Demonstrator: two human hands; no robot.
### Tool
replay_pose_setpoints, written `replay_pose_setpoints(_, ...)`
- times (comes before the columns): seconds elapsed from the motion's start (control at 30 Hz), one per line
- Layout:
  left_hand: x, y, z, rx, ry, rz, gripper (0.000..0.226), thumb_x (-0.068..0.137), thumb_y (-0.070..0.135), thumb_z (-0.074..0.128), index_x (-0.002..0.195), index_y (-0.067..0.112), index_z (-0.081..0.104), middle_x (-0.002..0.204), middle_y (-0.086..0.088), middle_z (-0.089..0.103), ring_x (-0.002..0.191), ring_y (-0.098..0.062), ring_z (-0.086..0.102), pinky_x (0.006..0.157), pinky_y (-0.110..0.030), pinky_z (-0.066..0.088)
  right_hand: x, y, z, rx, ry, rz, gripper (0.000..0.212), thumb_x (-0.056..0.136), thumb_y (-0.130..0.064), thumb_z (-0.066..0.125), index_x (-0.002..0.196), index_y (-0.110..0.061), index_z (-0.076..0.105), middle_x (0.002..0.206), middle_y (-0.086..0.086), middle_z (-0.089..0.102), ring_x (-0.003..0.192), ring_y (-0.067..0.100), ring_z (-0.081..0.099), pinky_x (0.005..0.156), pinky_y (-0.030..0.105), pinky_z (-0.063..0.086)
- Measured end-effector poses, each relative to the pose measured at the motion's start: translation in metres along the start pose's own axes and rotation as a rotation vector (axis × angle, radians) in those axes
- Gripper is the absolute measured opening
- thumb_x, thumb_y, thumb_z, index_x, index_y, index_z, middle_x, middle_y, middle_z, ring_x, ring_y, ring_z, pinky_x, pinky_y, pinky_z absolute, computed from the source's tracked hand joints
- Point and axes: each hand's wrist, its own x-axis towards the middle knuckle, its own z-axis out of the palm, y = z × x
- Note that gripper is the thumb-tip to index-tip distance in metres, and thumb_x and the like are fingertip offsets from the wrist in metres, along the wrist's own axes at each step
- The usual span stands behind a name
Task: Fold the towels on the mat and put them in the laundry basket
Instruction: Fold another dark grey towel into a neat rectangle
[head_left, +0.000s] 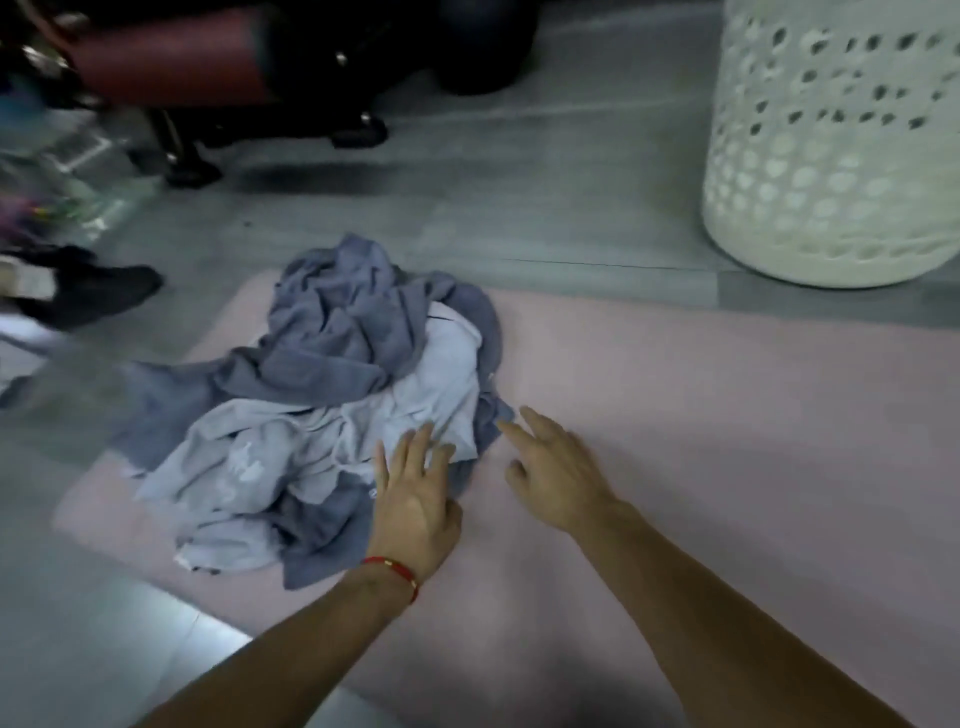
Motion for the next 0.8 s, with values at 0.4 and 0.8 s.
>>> replay_pose_setpoints(0.4, 0.106, -0.087, -0.075, 0.276, -0.016, -0.265, 0.043, 0.096, 0.021, 0.058, 0.138, 0.025, 0.051, 0.158, -0.011, 0.022, 0.135, -0.042, 0.029, 0.094, -0.064, 0.045, 0.013, -0.072, 0.035, 0.255, 0.075, -0.067, 0.058, 0.095, -0.017, 0.054, 0.151, -0.023, 0.043, 0.158, 0.009, 0.029, 0.139, 0.033, 0.037, 0.109, 0.045, 0.042)
replay_pose_setpoints(0.8, 0.001, 0.052, -0.071, -0.369, 0.325, 0.080, 0.022, 0.099, 0.037, 0.059, 0.099, 0.017, 0.048, 0.079, 0.001, 0.062, 0.070, -0.020, 0.059, 0.058, -0.032, 0.036, 0.019, -0.050, -0.062, 1.560, 0.041, 0.231, 0.034, 0.103, -0.016, 0.057, 0.138, -0.014, 0.059, 0.123, 0.011, 0.072, 0.105, 0.030, 0.072, 0.078, 0.039, 0.060)
